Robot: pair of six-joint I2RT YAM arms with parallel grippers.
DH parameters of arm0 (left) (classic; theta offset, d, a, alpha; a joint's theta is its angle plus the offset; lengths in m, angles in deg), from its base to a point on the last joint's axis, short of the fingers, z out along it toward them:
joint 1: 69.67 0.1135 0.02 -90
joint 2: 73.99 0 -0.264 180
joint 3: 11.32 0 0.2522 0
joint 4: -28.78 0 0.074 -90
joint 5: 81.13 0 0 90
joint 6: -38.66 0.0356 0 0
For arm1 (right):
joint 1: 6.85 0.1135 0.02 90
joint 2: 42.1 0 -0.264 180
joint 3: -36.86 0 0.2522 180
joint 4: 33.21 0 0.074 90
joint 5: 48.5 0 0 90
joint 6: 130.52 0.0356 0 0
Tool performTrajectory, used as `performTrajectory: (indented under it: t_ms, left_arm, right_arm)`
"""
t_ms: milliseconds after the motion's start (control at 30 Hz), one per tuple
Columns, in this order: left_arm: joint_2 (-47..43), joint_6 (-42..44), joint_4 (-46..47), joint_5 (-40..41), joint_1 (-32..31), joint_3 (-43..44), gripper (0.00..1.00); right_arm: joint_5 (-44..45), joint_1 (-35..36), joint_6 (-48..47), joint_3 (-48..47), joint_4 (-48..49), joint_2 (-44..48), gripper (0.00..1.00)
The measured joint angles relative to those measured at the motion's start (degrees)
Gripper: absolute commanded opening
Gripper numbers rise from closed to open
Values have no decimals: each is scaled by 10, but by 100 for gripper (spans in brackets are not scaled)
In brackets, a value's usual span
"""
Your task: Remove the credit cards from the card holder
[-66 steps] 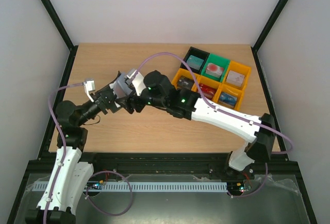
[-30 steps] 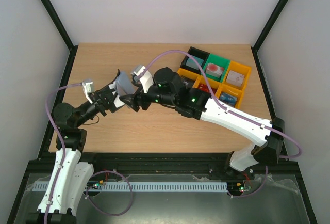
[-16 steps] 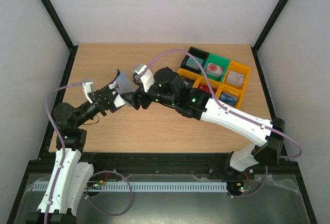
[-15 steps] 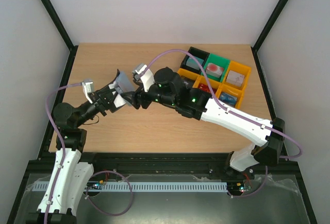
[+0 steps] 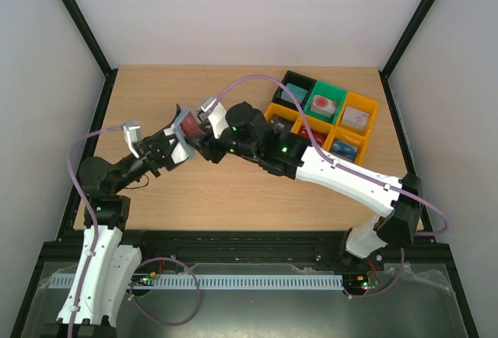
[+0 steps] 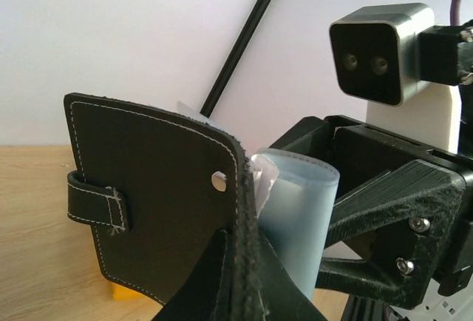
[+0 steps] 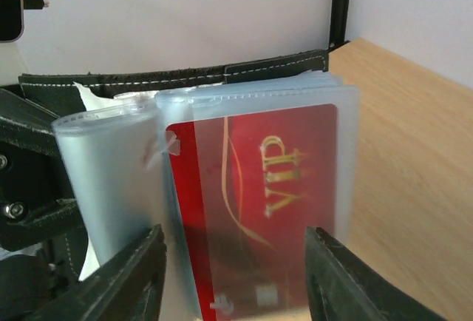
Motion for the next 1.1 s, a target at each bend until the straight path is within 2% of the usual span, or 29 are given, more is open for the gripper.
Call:
performTrajectory:
  t_ms: [67,167,333,667,1100]
  left_arm:
    - [-3,4,0,-5,0,0,2]
    - [-7,13,0,-15,0,0,2]
    - [-13,17,18,-32,0,0,2]
    - [-14,0,99,-90,-1,1,2]
    - [-14,15,137,-158,-15,30,2]
  right_arm:
    - [-15,0,-1,0,0,-3,58]
    - [-34,-2,-5,0,0,-3,70]
    - [-99,-28,-16,10,0,17,100]
    - [-280,-116,-58,20,-24,101,99]
    - [-372,-120,-63,11,-38,43,99]
